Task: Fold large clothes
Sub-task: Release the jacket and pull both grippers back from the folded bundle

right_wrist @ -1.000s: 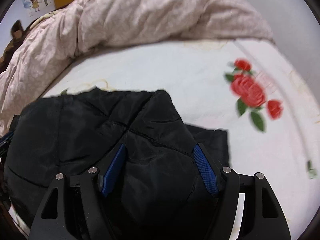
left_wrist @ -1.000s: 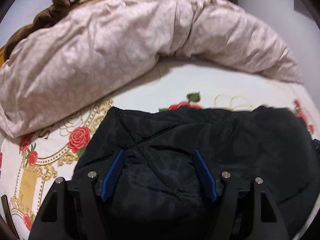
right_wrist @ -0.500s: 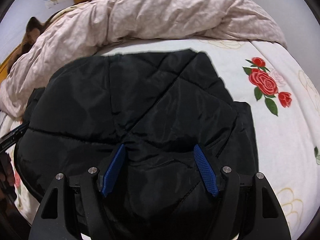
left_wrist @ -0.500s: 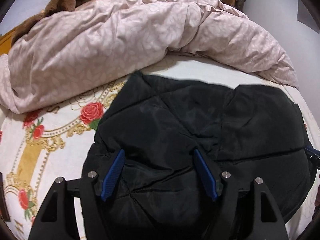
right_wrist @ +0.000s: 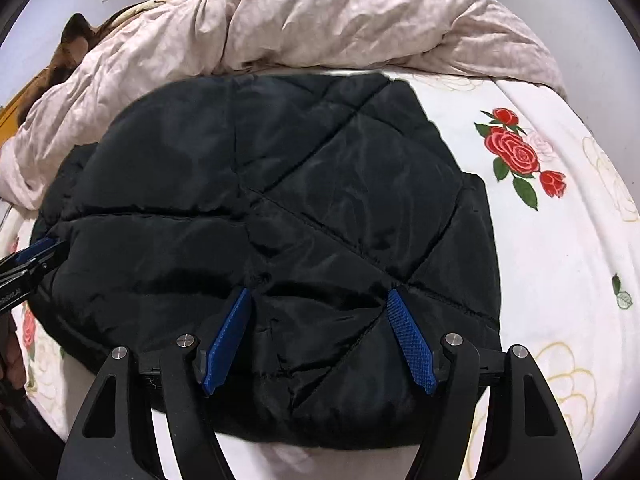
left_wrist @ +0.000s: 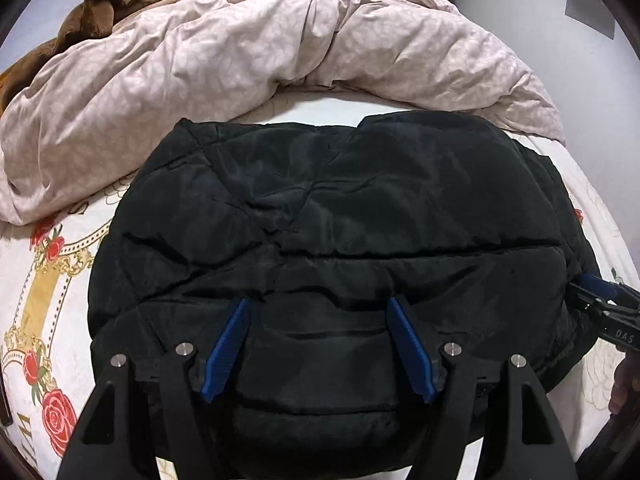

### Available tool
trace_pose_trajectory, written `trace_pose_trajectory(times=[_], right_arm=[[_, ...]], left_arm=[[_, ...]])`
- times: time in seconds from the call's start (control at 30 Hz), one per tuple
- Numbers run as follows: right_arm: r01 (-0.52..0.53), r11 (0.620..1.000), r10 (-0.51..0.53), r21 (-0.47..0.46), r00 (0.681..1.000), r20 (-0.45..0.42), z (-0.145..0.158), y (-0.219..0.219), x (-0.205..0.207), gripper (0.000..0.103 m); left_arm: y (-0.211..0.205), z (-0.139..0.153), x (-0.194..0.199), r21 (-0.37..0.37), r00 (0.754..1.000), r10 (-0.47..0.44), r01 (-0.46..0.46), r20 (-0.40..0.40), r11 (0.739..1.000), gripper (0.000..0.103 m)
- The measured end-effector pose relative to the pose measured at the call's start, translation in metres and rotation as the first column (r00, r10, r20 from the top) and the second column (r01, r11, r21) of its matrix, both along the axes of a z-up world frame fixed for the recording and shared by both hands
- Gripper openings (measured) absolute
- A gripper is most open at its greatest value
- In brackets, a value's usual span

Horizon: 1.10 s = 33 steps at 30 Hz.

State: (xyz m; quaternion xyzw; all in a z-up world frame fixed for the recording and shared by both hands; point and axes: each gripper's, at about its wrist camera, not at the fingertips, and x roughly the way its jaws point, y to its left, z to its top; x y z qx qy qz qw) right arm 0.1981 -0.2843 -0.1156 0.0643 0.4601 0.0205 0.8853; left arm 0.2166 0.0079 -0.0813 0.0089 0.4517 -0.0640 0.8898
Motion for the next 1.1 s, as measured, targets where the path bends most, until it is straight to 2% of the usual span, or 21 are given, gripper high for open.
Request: trace_pose_trajectory(times=[0.33, 0.47, 0.8, 1.1], right_arm=[[0.003, 1.000, -0.003, 0.015, 1.000, -0.016, -0.013, 0.000, 0.004, 0.072], [0.010, 1.000, -0.011, -0.016, 0.999, -0.038, 0.006, 0.004, 0.000, 0.072], [0.053, 0.998, -0.056, 0.041, 0.996, 0.066, 0.064, 0.011, -0.089, 0.072], [0.058, 0.997, -0.063, 0.053, 0.994, 0.087, 0.094, 0.026, -0.153, 0.072]], left_arm=[[-0.002, -0.004, 0.006, 0.025, 1.000, -0.002, 0.003, -0.017, 1.000, 0.075], [-0.002, 0.013, -0.001, 0.036, 1.000, 0.012, -0.012, -0.017, 0.999, 0.073], [0.001, 0.060, -0.074, 0.033, 0.999, -0.003, 0.001, 0.037, 0.999, 0.073], [0.006, 0.077, -0.149, -0.003, 0.999, -0.022, 0.022, 0.032, 1.000, 0.073]])
